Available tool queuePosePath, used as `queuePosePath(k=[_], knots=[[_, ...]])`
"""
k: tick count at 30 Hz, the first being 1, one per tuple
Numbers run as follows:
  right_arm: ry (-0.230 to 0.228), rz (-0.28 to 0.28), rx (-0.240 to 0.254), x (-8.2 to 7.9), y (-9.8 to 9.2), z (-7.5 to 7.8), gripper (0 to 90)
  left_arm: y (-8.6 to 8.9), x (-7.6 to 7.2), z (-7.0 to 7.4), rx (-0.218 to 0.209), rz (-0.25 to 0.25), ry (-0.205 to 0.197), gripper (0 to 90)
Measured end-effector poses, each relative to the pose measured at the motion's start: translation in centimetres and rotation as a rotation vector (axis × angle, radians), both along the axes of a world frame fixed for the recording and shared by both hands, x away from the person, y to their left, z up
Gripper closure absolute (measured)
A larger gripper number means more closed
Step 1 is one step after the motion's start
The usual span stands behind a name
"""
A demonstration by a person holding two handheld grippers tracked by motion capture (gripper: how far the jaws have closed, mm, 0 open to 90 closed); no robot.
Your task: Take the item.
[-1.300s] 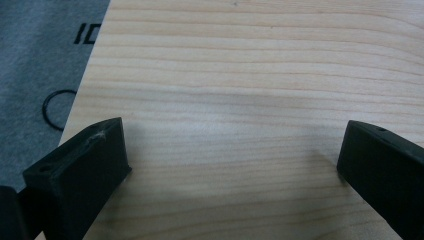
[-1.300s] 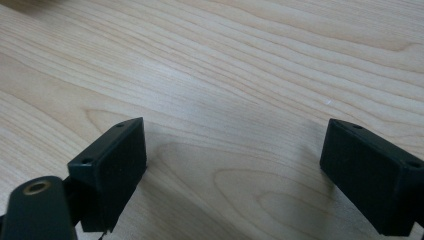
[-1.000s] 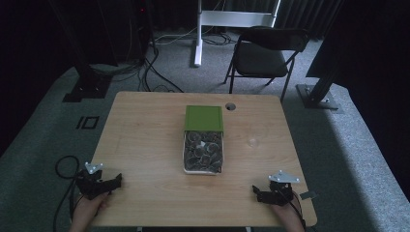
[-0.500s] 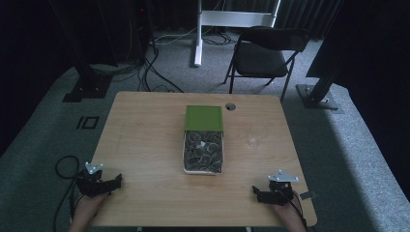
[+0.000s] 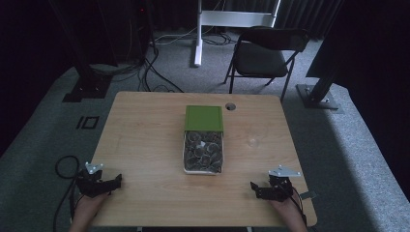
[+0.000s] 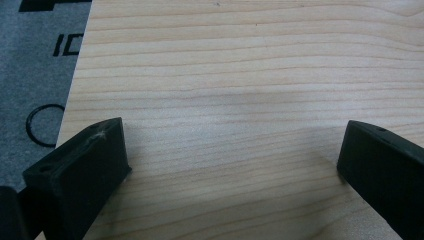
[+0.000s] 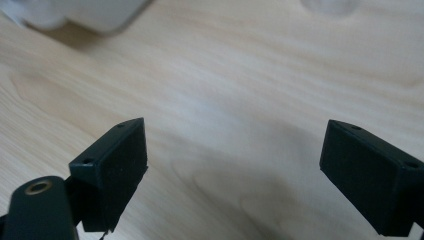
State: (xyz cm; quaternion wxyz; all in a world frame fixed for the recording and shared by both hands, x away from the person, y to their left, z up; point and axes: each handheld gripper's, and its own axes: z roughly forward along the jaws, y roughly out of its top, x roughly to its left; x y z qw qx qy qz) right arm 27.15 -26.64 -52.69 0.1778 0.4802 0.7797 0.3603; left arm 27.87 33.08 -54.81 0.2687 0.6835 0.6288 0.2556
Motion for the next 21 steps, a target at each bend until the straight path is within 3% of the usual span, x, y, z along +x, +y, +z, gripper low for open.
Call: queuePosePath(k=[4, 12, 21], knots=[[-0.052, 0.006, 0.013, 0.4, 0.6, 1.8, 11.9, 0.0, 0.0, 0.0, 0.000, 0.000, 0.000, 0.3], [-0.107, 0.020, 0.051, 1.4, 1.4, 4.2, 13.5, 0.0, 0.0, 0.0, 0.000, 0.000, 0.000, 0.3], [-0.127, 0.073, 0.084, 2.2, 3.1, 6.0, 13.4, 0.0, 0.0, 0.0, 0.000, 0.000, 0.000, 0.3]])
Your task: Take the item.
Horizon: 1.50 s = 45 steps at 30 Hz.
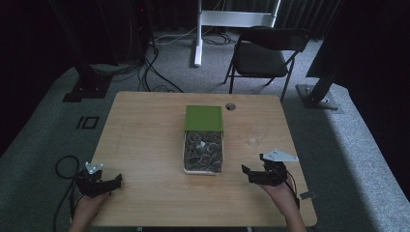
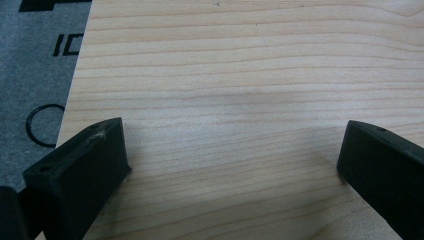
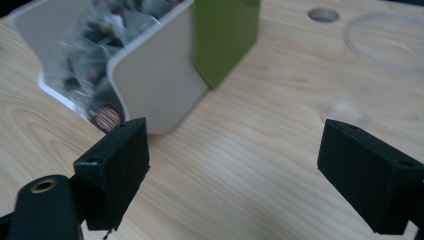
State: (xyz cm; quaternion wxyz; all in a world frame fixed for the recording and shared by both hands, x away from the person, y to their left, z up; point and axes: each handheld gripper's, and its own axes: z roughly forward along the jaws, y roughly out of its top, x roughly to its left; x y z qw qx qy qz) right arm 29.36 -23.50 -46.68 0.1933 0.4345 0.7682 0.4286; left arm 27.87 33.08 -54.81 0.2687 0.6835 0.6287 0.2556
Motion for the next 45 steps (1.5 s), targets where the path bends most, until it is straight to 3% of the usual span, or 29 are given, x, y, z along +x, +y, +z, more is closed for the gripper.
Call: queuePosePath(k=[19, 45], knots=[[-0.040, 0.117, 0.002, 2.5, 5.0, 3.1, 13.5, 0.0, 0.0, 0.0, -0.001, 0.001, -0.001, 0.3], [-0.007, 0.232, -0.008, 4.6, 11.1, 3.6, 13.5, 0.0, 0.0, 0.0, -0.001, 0.001, -0.001, 0.3]])
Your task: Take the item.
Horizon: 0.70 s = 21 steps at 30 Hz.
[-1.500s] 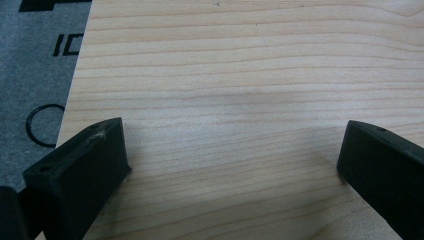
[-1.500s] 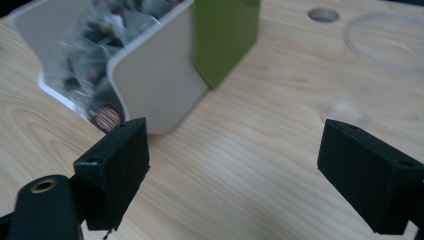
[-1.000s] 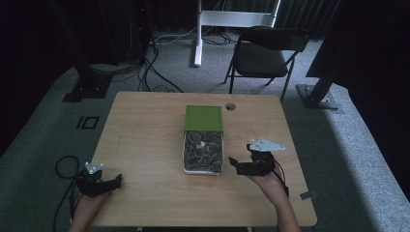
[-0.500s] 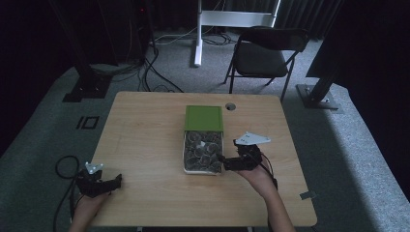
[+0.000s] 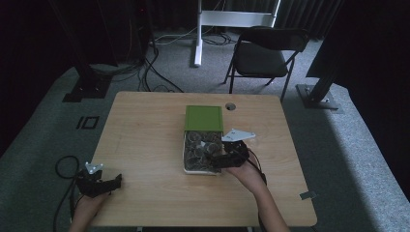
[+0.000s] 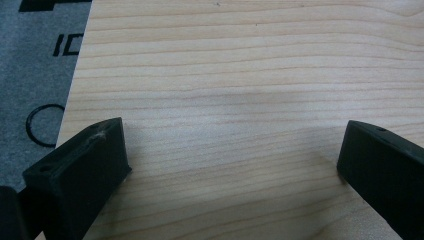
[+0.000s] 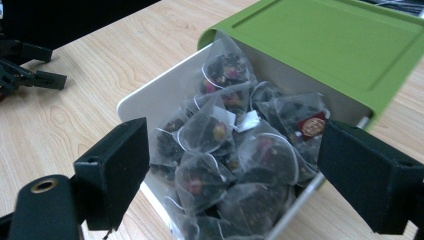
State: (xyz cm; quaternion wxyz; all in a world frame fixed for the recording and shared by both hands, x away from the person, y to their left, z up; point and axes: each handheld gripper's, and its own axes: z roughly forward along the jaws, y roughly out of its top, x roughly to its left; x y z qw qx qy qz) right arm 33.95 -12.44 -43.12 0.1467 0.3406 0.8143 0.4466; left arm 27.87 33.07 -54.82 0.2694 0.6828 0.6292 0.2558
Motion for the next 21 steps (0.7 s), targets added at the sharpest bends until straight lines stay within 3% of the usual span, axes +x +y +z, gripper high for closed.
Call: queuePosePath(k=[9, 21], knots=[[0.011, 0.047, -0.090, 0.7, 2.9, -0.5, 15.0, 0.0, 0.0, 0.0, 0.000, -0.001, 0.001, 0.3], [0.056, 0.038, -0.207, 1.5, 5.3, -1.5, 22.3, 0.0, 0.0, 0.0, 0.000, -0.001, 0.001, 0.3]])
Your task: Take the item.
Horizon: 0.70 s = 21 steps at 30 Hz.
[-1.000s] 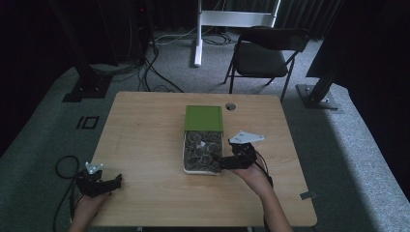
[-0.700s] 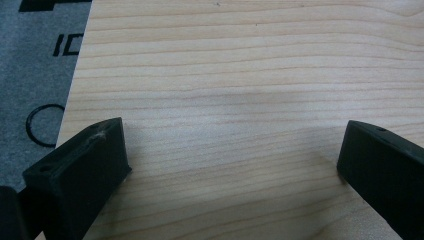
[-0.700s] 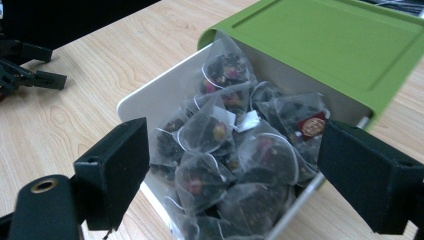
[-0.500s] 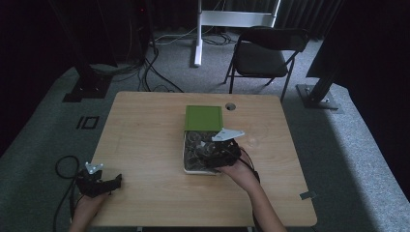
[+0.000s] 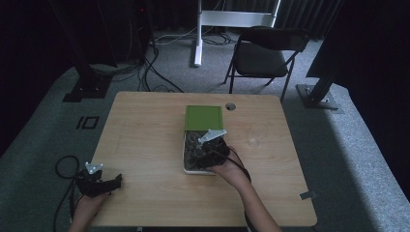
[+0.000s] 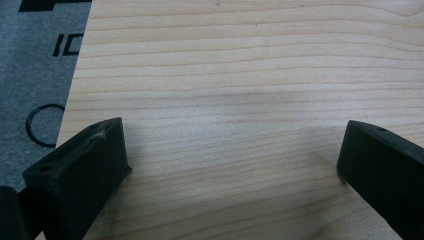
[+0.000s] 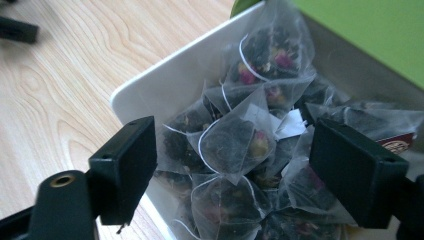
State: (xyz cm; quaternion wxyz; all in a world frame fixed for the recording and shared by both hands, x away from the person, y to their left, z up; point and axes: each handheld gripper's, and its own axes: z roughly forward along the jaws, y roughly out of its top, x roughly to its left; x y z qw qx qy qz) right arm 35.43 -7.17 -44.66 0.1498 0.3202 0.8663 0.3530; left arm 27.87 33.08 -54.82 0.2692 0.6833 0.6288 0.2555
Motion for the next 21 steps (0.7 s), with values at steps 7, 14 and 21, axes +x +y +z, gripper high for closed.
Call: queuePosePath(k=[7, 14, 21], knots=[[0.022, -0.018, -0.075, 0.3, 0.9, -0.5, 28.6, 0.0, 0.0, 0.0, 0.000, 0.000, -0.001, 0.3], [0.037, 0.001, -0.136, 0.6, 1.9, -0.9, 36.5, 0.0, 0.0, 0.0, 0.000, 0.001, -0.001, 0.3], [0.060, 0.010, -0.194, 1.0, 2.7, -1.6, 55.9, 0.0, 0.0, 0.0, 0.000, 0.001, -0.001, 0.3]])
